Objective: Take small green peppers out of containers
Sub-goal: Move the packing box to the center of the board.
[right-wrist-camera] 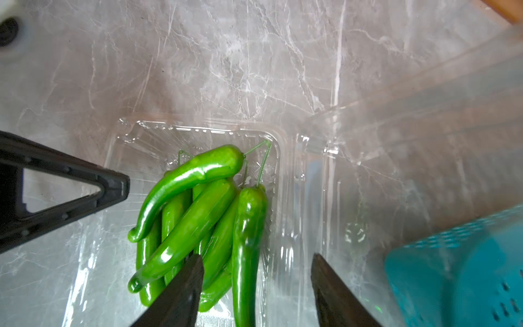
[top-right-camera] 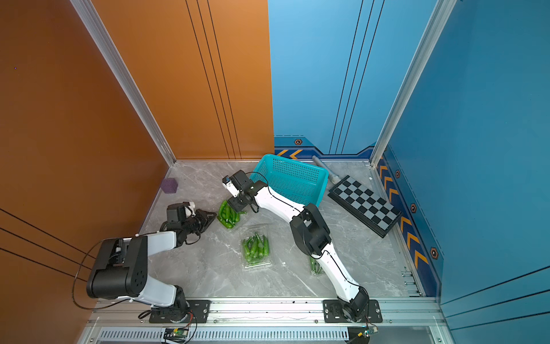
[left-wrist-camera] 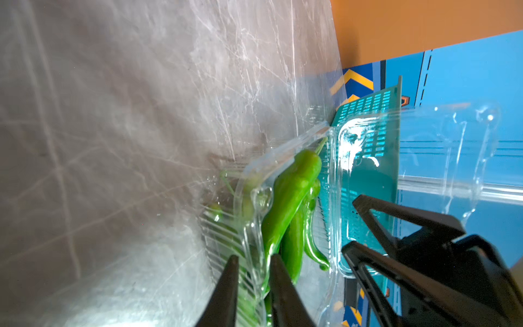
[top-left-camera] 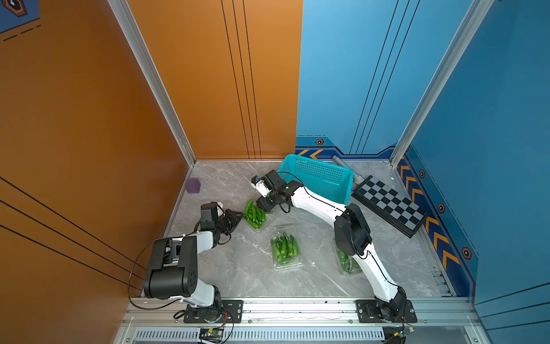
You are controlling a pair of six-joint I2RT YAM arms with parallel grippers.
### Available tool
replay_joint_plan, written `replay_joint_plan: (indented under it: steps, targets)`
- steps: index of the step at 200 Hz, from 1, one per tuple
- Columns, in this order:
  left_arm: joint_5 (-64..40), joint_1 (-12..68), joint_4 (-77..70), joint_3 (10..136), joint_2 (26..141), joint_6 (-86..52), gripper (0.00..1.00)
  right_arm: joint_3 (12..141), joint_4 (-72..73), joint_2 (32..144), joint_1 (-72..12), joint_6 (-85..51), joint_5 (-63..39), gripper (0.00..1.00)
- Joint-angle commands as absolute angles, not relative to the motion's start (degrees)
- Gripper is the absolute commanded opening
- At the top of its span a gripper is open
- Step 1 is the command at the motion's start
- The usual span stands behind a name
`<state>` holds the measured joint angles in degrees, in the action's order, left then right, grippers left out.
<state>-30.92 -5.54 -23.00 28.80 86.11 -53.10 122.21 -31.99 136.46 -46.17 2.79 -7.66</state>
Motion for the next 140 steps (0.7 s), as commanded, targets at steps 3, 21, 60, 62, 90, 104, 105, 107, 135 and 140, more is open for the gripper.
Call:
replay_joint_plan:
  steps: [3, 21, 60, 62, 90, 104, 105, 107, 135, 140]
  targets:
    - [-30.3, -5.6, -22.2, 27.7, 84.7, -52.4, 0.35, 124.2, -33.5, 137.2, -46.5, 3.0, -8.8, 0.63]
    - [-30.3, -5.7, -22.2, 27.5, 84.0, -52.6, 0.45, 124.4, -33.5, 137.5, -46.6, 2.7, -8.5, 0.63]
    - [-29.9, -6.3, -19.6, 27.1, 81.7, -51.4, 0.48, 124.8, -33.4, 138.4, -46.9, 2.6, -8.2, 0.61]
    - [-29.9, -6.4, -19.5, 27.1, 81.6, -51.3, 0.48, 124.9, -33.4, 138.5, -46.9, 2.6, -8.2, 0.61]
    - [-30.1, -6.9, -18.5, 26.6, 80.1, -51.2, 0.49, 125.7, -33.5, 139.7, -47.1, 2.5, -8.0, 0.59]
    - [-29.9, -7.2, -17.6, 26.5, 79.1, -50.8, 0.49, 125.7, -33.4, 139.7, -47.5, 2.7, -7.7, 0.57]
    - [-29.9, -7.3, -17.5, 26.4, 79.0, -50.8, 0.49, 125.8, -33.4, 139.8, -47.5, 2.7, -7.7, 0.57]
    - [-30.0, -7.3, -17.4, 26.3, 78.9, -50.7, 0.50, 125.8, -33.4, 139.9, -47.5, 2.8, -7.6, 0.57]
    - [-30.0, -7.7, -16.5, 26.2, 77.9, -50.4, 0.50, 127.1, -33.5, 141.5, -47.6, 2.3, -7.4, 0.57]
    - [-30.1, -7.7, -16.5, 26.1, 77.8, -50.4, 0.50, 127.4, -33.5, 141.7, -47.6, 2.3, -7.2, 0.57]
